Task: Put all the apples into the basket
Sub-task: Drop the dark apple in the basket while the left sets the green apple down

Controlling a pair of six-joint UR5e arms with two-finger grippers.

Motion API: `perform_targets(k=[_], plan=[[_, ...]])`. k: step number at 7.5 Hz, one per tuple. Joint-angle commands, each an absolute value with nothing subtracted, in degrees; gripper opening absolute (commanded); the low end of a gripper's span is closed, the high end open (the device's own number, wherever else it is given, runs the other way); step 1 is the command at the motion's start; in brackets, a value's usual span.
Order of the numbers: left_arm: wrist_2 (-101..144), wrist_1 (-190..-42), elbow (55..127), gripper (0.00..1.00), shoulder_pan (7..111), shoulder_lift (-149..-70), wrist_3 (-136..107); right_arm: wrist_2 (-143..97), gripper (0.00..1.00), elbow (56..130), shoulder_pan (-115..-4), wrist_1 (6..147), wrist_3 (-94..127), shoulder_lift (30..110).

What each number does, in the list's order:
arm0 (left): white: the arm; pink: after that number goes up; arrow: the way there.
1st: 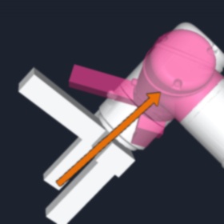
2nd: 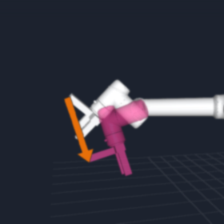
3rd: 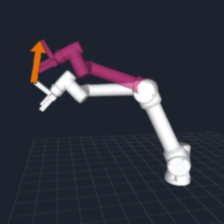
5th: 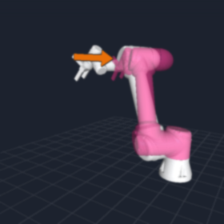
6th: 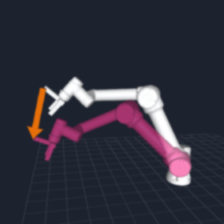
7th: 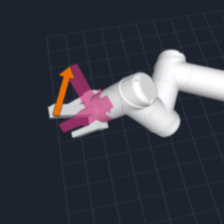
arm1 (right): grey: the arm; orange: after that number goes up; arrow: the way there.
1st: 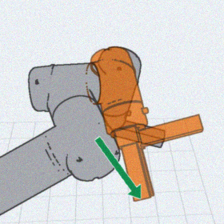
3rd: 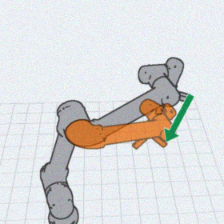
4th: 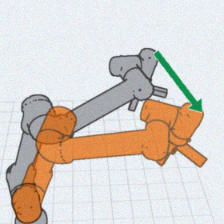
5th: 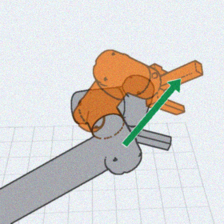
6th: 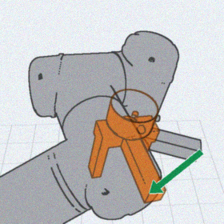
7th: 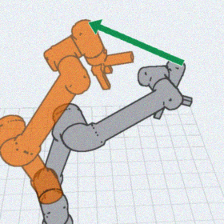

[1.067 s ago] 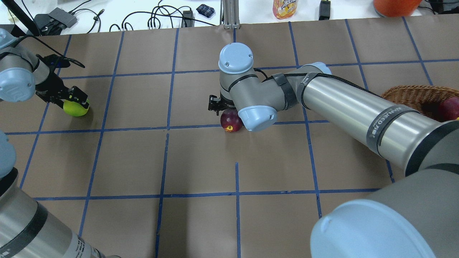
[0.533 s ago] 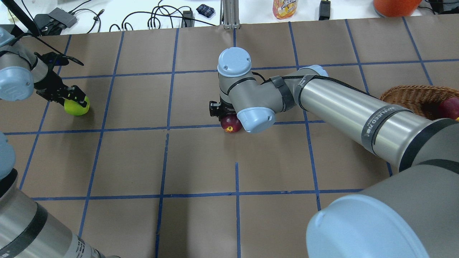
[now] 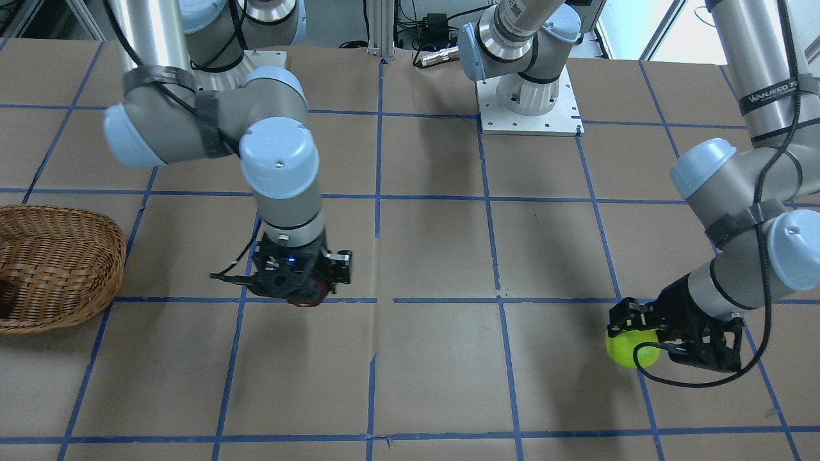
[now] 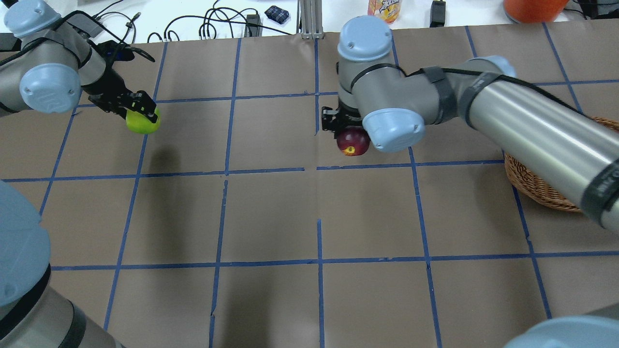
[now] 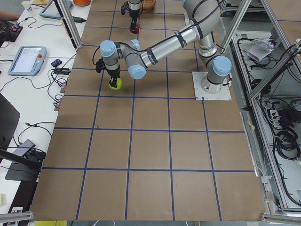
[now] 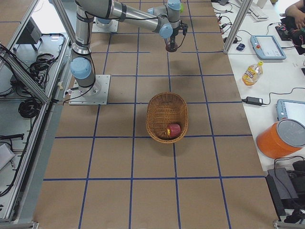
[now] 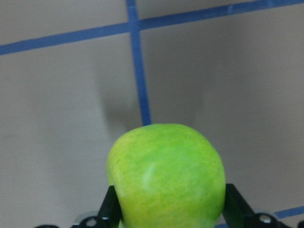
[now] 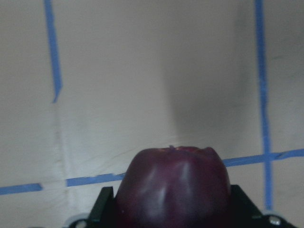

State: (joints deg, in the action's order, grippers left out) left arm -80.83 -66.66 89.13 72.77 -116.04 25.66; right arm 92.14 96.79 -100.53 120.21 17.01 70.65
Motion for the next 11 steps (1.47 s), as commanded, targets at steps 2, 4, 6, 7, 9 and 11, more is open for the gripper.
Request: perform_targets(k=[2, 4, 6, 7, 9, 11], plan=[[-73.30, -66.72, 90.44, 0.04, 86.33, -114.08, 1.25, 91.59, 0.58, 109.39, -74.80, 121.62, -16.07, 80.84], [-73.65, -56.75, 91.56, 0.04, 97.77, -116.18, -14.36, 85.64, 0.62, 110.04, -58.44, 122.79, -39.79, 80.69], [-77.14, -53.81, 93.86, 0.04, 105.26, -117.60, -24.03, 85.34, 0.77, 107.95, -52.40, 129.58, -50.85, 75.01], [-78.65, -53.01, 93.87, 0.04, 107.12, -118.55, -26.43, 83.60, 0.85, 106.62, -52.21, 131.47, -52.54, 72.01], [-78.84, -50.46, 93.87, 0.90, 107.75, -121.80, -26.89, 83.32, 0.98, 106.70, -52.12, 131.13, -53.35, 71.37], [-78.92, -49.30, 93.17, 1.00, 107.41, -119.99, -27.69, 83.76, 1.00, 105.83, -52.65, 126.15, -53.44, 72.94]])
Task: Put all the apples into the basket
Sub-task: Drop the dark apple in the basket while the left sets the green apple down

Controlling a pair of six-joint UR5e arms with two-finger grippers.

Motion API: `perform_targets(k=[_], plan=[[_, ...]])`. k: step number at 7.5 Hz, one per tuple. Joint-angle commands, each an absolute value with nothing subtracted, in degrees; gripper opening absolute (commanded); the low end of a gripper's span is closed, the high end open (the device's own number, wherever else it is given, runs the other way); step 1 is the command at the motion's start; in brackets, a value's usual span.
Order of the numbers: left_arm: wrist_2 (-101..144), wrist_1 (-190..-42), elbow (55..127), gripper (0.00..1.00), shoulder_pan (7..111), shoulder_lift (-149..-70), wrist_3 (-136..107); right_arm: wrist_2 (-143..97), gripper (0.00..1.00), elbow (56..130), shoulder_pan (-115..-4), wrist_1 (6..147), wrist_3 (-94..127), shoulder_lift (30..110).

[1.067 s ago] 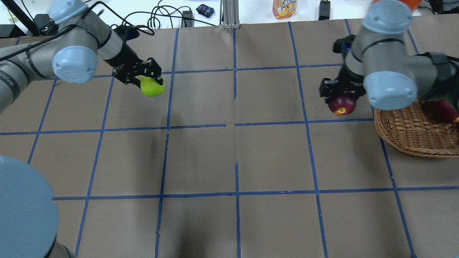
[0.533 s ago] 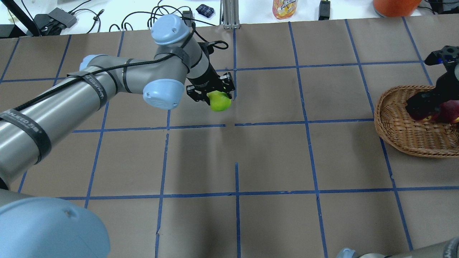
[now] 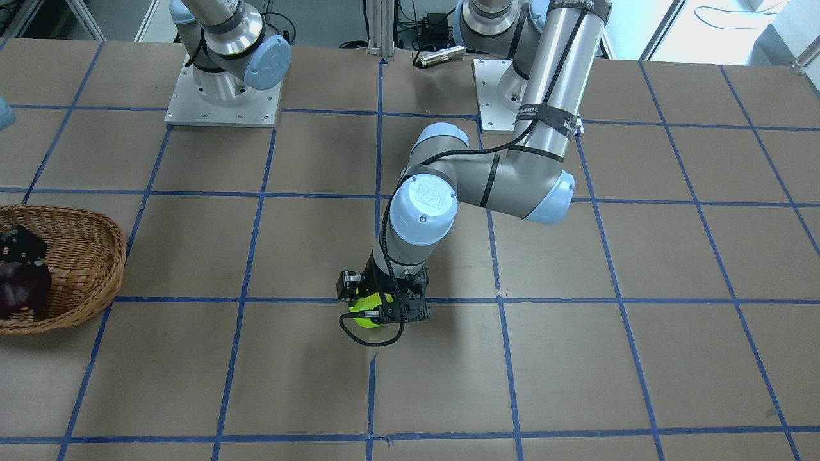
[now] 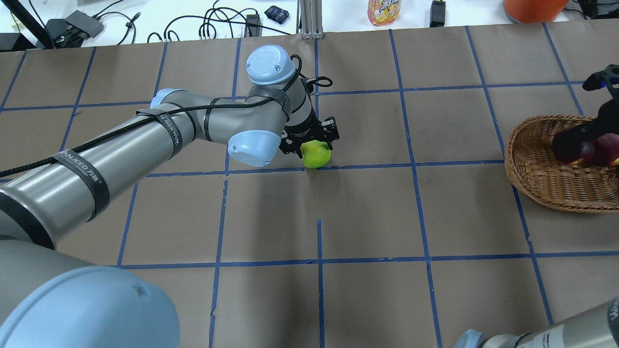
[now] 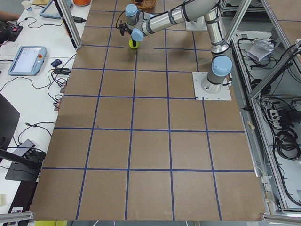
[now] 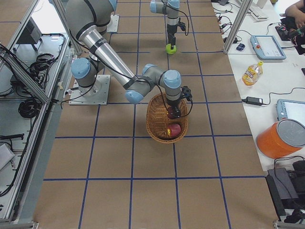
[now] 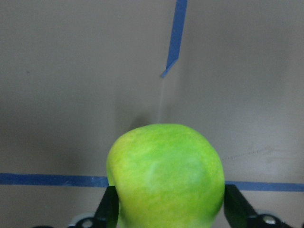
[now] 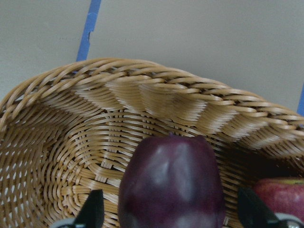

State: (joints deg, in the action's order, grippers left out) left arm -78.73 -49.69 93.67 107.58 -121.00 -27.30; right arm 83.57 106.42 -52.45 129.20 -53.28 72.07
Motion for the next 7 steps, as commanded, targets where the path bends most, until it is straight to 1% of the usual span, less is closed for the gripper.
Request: perform_targets(k=[1, 2, 3, 4, 6, 7], plan=[[-78.93, -52.09, 92.03, 1.00, 104.01, -118.40, -26.73, 84.02, 1.00, 105.47, -52.99, 122.29, -52.39, 75.82], [-78.40, -59.60, 89.85, 1.00, 99.71, -115.60, -24.80, 83.68, 1.00, 105.47, -54.48, 117.99, -50.12, 77.94], [-78.92, -67.33, 87.39, 1.00, 98.62, -112.10, -20.17, 84.19, 1.00, 105.47, -59.97, 117.60, -49.31, 78.48], [-87.37, -76.20, 87.10, 1.00, 97.92, -108.67, -14.47, 84.81, 1.00, 105.47, -67.42, 117.86, -42.43, 78.83], [-89.65, -90.54, 84.04, 1.00, 90.84, -99.81, -5.40, 84.20, 1.00, 105.47, -82.54, 119.52, -13.42, 78.40], [-89.56, -94.01, 82.98, 1.00, 89.31, -95.93, -1.88, 84.20, 1.00, 105.29, -89.49, 122.49, -0.57, 76.92]])
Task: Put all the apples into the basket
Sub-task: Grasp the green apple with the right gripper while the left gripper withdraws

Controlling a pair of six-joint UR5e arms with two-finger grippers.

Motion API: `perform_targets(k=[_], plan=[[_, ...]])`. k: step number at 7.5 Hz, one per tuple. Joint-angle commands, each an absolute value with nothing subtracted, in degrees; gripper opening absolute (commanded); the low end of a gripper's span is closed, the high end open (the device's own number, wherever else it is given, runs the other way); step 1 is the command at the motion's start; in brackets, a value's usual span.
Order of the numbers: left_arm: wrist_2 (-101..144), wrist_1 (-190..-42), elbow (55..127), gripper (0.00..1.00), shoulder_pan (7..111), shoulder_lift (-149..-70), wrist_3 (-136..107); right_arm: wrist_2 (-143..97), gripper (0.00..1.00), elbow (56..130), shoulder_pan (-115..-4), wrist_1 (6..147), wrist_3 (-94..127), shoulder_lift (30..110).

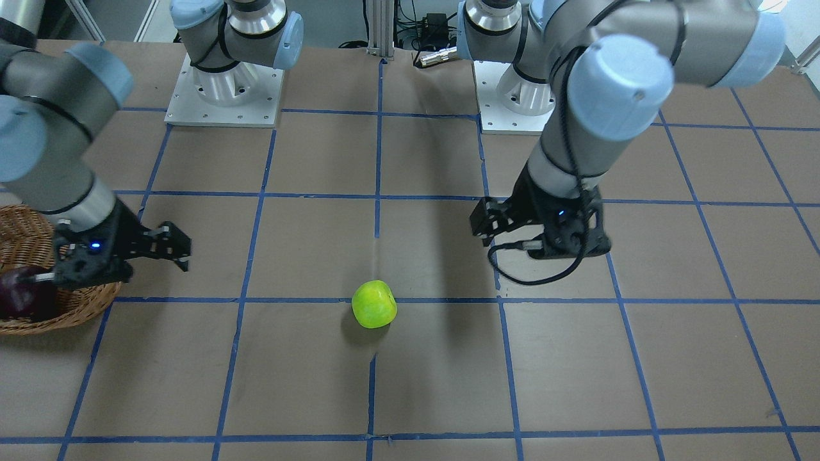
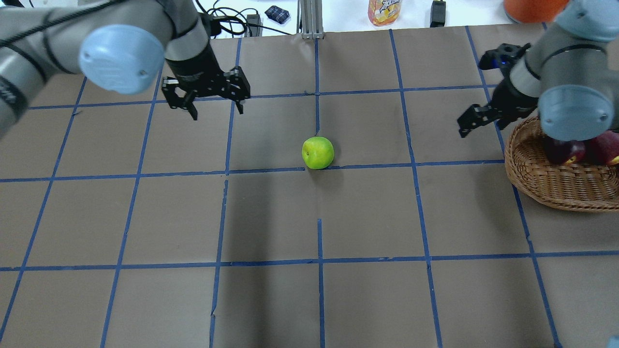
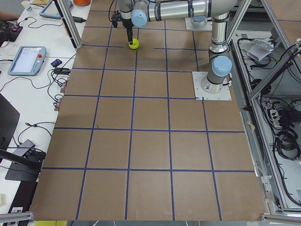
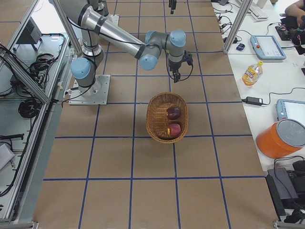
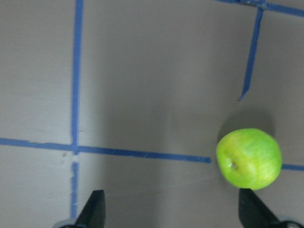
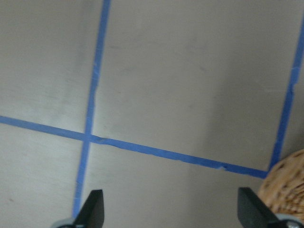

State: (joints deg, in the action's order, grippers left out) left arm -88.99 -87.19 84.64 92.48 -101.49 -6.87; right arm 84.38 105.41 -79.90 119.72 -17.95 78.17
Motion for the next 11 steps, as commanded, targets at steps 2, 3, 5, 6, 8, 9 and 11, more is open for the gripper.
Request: perform_targets(k=[2, 3, 5, 6, 8, 9, 11], plan=[[-89.57, -93.70, 85.50, 1.00, 90.00, -92.47, -2.72, 84.90, 1.00, 103.81, -101.63, 132.93, 17.16, 71.04], [-89.65, -93.60, 86.47, 1.00, 90.00, -91.59, -2.20, 85.69, 1.00, 101.80, -105.17, 133.59, 18.88, 68.58], [-89.82, -93.08, 86.14, 1.00, 90.17, -93.15, -2.89, 84.55, 0.96, 97.23, -106.78, 133.51, 19.95, 63.04], [-90.26, -92.90, 86.65, 1.00, 90.18, -91.86, -1.94, 84.55, 0.96, 96.16, -107.66, 133.59, 19.78, 61.54], [-90.26, -92.46, 86.22, 1.00, 90.17, -92.63, -2.37, 82.55, 0.96, 94.58, -107.93, 133.59, 17.76, 59.77], [-90.35, -92.46, 86.48, 1.00, 90.09, -91.68, -1.94, 82.27, 0.96, 94.48, -107.93, 133.59, 17.32, 58.90], [-90.26, -91.94, 86.48, 1.00, 90.09, -91.76, -2.19, 82.18, 0.96, 94.92, -108.54, 133.86, 16.96, 58.01]])
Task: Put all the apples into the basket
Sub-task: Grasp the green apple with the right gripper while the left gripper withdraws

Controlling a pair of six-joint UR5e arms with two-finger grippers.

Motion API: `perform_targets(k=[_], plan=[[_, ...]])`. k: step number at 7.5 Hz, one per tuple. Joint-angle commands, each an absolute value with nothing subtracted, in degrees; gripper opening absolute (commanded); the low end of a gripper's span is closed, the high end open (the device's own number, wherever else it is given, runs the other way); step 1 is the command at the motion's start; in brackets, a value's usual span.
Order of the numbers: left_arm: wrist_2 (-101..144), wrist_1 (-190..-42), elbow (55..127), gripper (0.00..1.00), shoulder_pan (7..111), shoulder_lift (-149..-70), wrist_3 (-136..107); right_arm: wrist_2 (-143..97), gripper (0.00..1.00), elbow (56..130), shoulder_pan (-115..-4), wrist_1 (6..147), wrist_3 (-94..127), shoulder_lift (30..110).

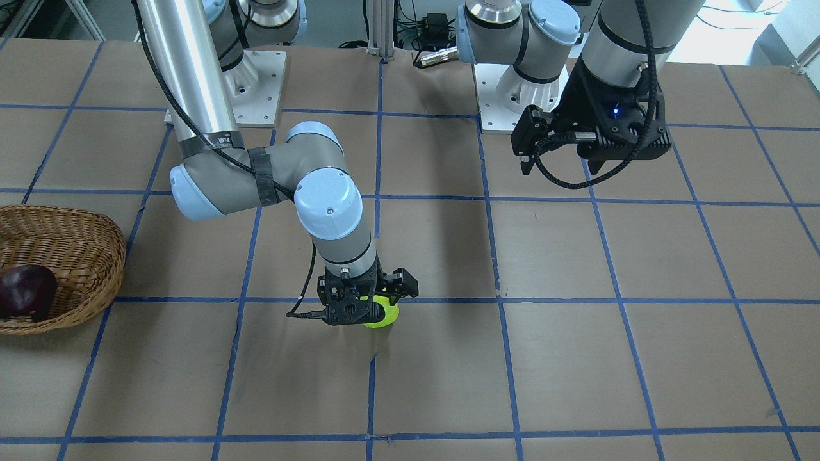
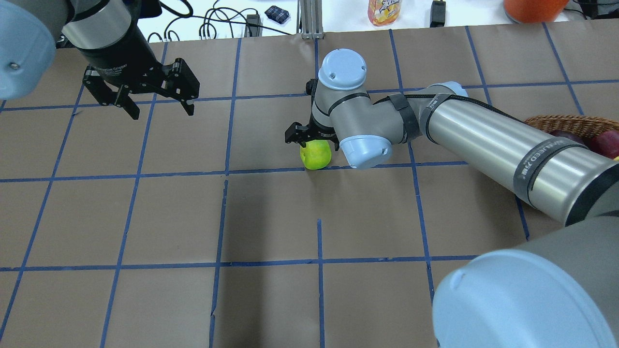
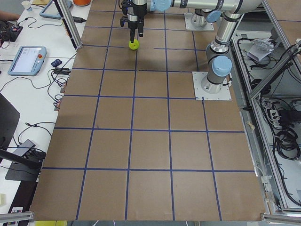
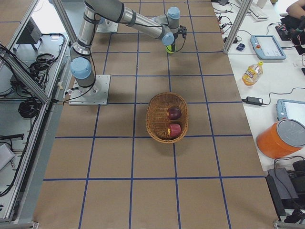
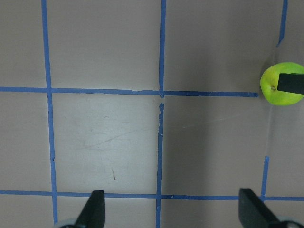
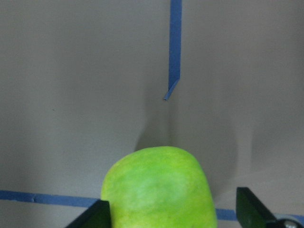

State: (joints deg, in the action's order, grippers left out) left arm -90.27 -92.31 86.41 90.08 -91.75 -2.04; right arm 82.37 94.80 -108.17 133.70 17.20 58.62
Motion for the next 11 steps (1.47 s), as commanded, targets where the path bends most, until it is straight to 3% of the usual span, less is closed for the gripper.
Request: perform_targets(k=[1, 4, 7, 9, 11], plan=[[-90.44, -91.76, 86.31, 1.00, 90.09, -91.67, -1.94, 82.26, 0.96, 94.83, -109.76, 134.29, 17.05, 56.88], [-90.44, -91.76, 86.48, 1.00, 90.09, -91.67, -1.93, 82.35, 0.95, 94.83, -110.04, 134.65, 17.05, 56.69], [-93.25, -91.76, 86.40, 1.00, 90.09, -91.67, -1.93, 82.35, 0.60, 94.39, -110.04, 131.76, 16.70, 58.44], [-93.34, -91.76, 85.43, 1.00, 90.09, -91.76, -1.93, 82.35, 0.52, 94.31, -109.34, 129.12, 15.31, 60.02], [-93.25, -91.76, 85.43, 1.00, 90.09, -91.76, -1.93, 83.05, 0.51, 94.57, -106.55, 127.37, 13.29, 62.29]])
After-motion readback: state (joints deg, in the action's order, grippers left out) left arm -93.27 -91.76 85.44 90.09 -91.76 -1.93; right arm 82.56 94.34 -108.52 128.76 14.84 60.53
